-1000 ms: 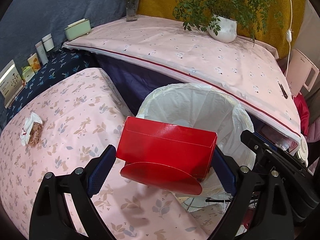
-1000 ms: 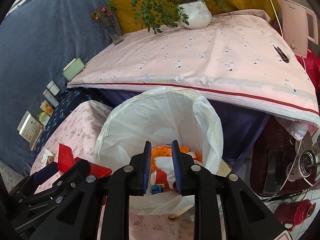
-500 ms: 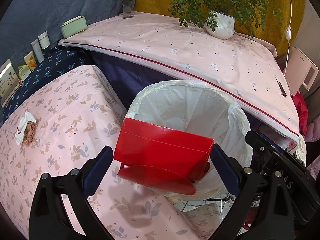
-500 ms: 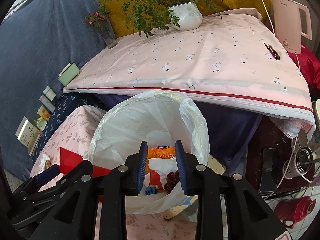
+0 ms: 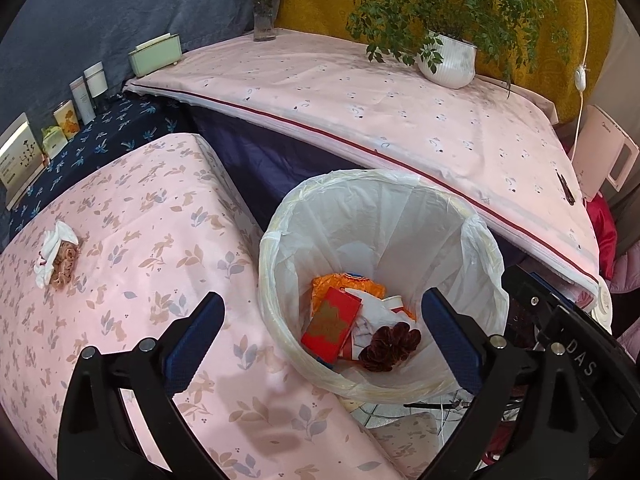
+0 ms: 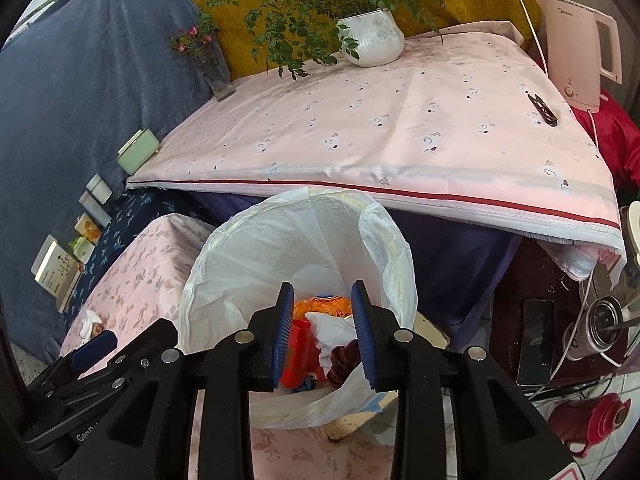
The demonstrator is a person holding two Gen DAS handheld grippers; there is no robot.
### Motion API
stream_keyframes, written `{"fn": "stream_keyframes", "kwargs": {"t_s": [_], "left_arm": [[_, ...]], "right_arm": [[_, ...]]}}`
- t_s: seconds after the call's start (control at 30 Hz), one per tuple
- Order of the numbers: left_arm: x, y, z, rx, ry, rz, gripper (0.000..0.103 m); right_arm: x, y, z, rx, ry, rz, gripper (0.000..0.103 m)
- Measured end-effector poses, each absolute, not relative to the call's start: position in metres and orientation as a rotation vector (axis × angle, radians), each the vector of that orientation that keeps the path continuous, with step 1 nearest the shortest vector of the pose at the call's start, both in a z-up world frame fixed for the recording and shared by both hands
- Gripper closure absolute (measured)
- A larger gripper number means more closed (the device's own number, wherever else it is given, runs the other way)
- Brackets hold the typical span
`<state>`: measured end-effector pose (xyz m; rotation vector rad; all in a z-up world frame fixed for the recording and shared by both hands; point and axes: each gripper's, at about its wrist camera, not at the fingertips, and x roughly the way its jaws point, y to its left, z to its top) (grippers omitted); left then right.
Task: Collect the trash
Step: 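Open both tools to drop the red box and scrunchie into the bin, then move both tools back over the table toward the white sock and tan scrunchie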
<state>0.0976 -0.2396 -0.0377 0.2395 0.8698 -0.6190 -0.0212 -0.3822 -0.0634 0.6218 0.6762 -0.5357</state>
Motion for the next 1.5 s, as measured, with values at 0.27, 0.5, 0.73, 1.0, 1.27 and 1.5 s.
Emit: {"fn": "stream_keyframes", "kwargs": {"t_s": [0.27,0.5,0.73,1.0,1.27,1.5], "left_arm": [[0.108,-0.221,-0.036,0.207,0.873,-0.585,0.009],[0.120,-0.196,-0.035,0.173,0.879,-0.538,0.009],[0.134,-0.166,-0.034,0.141,0.877,-0.488,0.008],[0.150,-0.132,-0.033,0.101,0.880,-0.436,0.008],[0.164,-0.099,-0.036,0.068,0.886,-0.389,0.008],[0.179,-0.067,-0.041,0.048,0.892,-0.338,0.008]], "right_arm": [[-0.010,-0.369,-0.061,0.597,0.690,-0.512,0.072],[0.005,-0.349,-0.057,0.566,0.703,-0.479,0.072],[0.024,-0.325,-0.055,0.532,0.722,-0.435,0.072],[0.046,-0.295,-0.053,0.490,0.742,-0.388,0.072],[0.068,-0.264,-0.052,0.444,0.762,-0.349,0.065],[0.093,-0.235,-0.054,0.400,0.792,-0.301,0.064]]}}
